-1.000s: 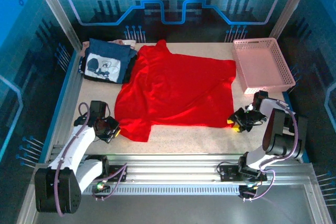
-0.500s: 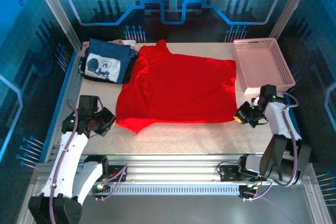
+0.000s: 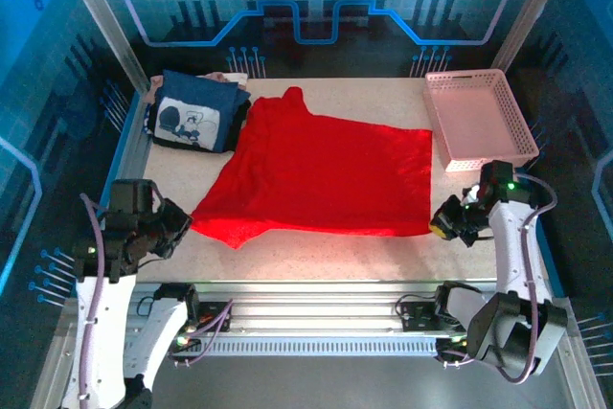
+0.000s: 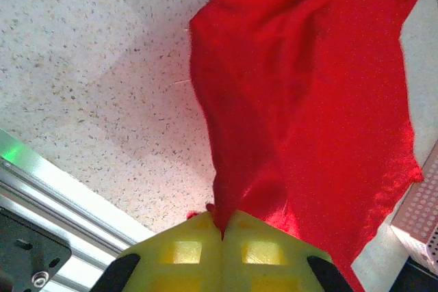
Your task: Fold and stack the t-shirts
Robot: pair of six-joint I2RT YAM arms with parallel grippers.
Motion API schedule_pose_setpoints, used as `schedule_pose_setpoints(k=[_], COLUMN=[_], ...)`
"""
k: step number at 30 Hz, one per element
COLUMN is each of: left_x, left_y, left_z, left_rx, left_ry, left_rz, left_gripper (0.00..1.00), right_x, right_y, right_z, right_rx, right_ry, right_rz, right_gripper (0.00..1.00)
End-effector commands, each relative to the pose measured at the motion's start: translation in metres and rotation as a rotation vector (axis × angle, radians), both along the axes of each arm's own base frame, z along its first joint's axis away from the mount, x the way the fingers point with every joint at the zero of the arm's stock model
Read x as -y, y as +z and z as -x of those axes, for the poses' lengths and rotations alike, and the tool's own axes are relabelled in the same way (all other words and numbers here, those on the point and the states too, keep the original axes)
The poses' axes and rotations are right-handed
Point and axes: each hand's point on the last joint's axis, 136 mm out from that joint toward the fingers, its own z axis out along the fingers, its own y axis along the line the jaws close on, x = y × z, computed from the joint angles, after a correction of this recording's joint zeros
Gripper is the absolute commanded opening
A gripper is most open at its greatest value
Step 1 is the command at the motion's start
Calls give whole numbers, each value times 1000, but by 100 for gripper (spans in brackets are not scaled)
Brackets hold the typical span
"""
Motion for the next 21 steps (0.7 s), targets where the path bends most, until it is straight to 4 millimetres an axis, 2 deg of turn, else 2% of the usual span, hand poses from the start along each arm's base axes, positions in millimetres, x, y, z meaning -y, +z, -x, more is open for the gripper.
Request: schedule_pose_setpoints(k=[1,3,6,12,16,21], left_x=[-8,-10,-13,-5,6,11], left_y=[2,5,11,19,8,-22], left_z=[13,5,-22,-104,-159,-216], left_rx=[-47,-34,-5,44,28,-26], left_ry=[7,0,-36,-171,-292,-414], left_rz=[-51,-73,-114,-164,-216,-270], left_gripper=[0,0,0,0,0,0], right_x=[-1,2,8,25,38,53], right_y=[21,24,20,12,0,-17], right_z=[7,4,-4,-35,-59,-88], right_rx=[15,29,33,42,29,-5], right_ry=[10,2,-1,-15,-15,20], right_rz=[22,37,53,94,122,168], right_gripper=[0,0,0,0,0,0])
